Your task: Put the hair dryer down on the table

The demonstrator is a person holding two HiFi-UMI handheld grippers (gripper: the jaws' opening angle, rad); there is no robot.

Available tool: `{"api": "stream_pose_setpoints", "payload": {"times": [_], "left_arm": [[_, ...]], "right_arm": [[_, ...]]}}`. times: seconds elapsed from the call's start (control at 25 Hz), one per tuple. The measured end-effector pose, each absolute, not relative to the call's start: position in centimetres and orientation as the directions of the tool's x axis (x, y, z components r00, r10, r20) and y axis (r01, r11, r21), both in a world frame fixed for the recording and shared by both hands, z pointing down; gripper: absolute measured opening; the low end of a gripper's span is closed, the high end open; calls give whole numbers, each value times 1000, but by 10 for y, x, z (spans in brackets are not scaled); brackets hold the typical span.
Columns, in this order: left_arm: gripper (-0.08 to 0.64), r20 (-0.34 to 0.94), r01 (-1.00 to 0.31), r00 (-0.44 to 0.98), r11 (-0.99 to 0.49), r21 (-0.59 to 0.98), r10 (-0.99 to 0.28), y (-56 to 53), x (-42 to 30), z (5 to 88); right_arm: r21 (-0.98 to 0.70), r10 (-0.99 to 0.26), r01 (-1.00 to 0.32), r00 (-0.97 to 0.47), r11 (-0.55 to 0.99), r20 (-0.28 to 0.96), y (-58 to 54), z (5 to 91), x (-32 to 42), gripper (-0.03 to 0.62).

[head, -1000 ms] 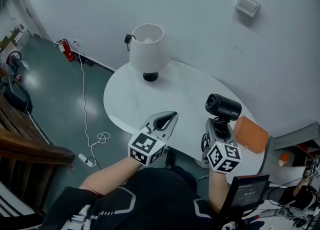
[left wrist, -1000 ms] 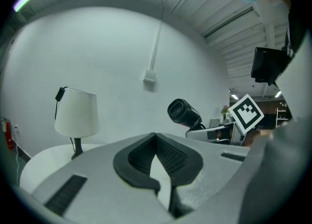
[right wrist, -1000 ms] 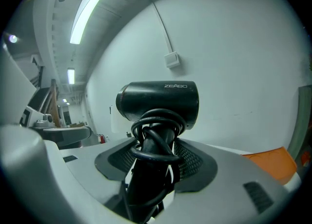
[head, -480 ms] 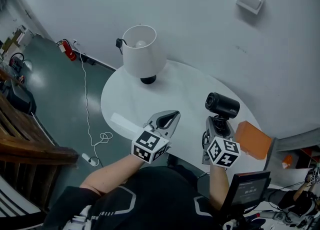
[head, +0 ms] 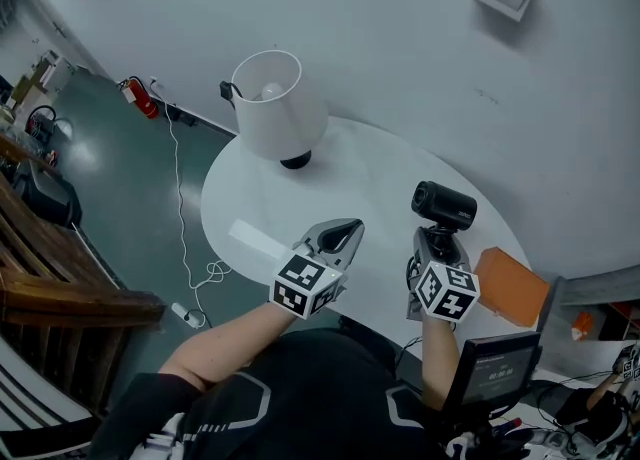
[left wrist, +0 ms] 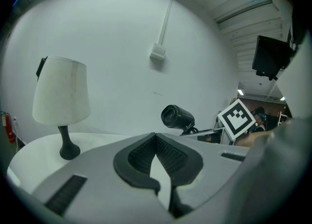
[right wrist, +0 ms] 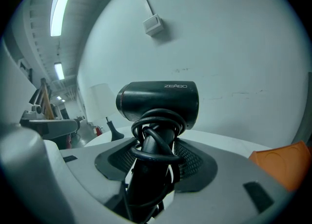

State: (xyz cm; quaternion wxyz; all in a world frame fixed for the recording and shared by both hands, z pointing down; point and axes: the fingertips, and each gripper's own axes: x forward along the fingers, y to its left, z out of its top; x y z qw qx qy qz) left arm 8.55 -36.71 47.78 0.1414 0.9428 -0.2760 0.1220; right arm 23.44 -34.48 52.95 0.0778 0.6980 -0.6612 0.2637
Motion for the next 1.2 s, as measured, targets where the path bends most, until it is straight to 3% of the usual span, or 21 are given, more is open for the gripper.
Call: {"api": "stream_pose_setpoints", "payload": {"times": [1.2], "left_arm": [[6, 436, -601, 763, -771, 208, -477, -398, 124, 540]], "right_arm": [[-229, -741, -968, -79, -103, 667, -424, 655, 271, 247]]}}
